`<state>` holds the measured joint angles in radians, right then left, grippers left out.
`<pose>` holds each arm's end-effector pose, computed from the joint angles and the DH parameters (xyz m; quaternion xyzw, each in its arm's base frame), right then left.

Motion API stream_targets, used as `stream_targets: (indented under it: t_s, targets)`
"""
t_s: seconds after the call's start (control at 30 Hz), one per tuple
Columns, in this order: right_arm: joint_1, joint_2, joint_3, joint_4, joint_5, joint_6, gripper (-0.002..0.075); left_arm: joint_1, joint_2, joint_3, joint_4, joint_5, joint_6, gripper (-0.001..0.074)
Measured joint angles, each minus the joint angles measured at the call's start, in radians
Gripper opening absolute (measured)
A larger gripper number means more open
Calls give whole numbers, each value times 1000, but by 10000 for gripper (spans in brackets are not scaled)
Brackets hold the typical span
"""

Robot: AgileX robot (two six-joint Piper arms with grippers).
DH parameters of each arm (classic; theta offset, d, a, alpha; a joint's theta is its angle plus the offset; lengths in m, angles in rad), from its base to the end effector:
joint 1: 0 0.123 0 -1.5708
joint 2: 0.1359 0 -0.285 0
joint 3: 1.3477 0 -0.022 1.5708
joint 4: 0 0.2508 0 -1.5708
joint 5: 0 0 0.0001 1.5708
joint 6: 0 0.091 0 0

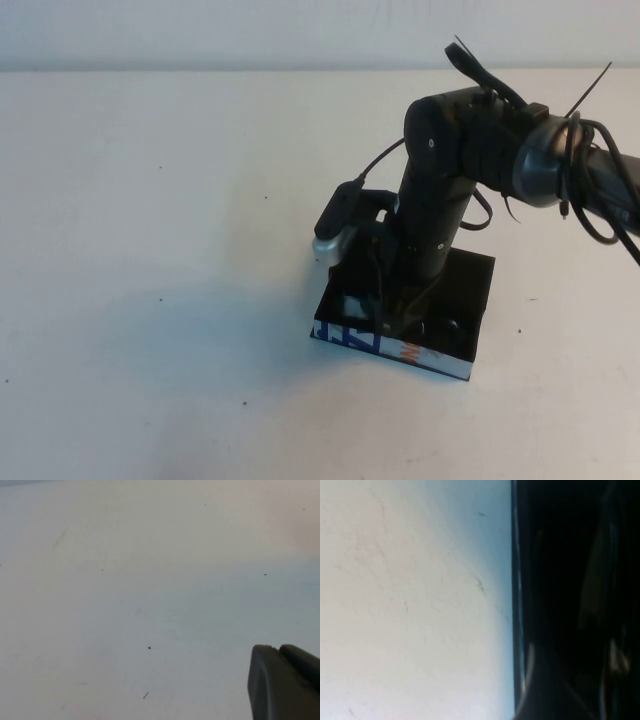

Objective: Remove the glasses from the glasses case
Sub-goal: Pick up the glasses from the glasses case

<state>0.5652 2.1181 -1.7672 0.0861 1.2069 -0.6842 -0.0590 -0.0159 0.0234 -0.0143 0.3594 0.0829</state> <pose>0.3650 0.2402 0.2097 -0.5728 0.8171 0.0379 0.0524 0.0526 -0.0036 0.1738 0.0528 0.7970 0.0012 0.6016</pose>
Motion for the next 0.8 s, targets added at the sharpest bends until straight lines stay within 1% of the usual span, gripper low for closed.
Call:
stream_targets:
  t_s: [0.17,0.27,0.53,0.63,0.73,0.8]
  targets:
    - [0,7,0,-72,-4,58,316,0,0,0,0,0,0,-4]
    - [0,7,0,-86,-4,68,316,0,0,0,0,0,0,-5]
    - [0,20,0,14,-52,68,314,0,0,0,0,0,0,-4]
    - [0,39,0,22,-50,68,311,0,0,0,0,0,0,-4]
    - [0,51,-1,19,-38,70,286,0,0,0,0,0,0,-4]
    - [0,51,-4,14,-29,72,239,0,0,0,0,0,0,-4]
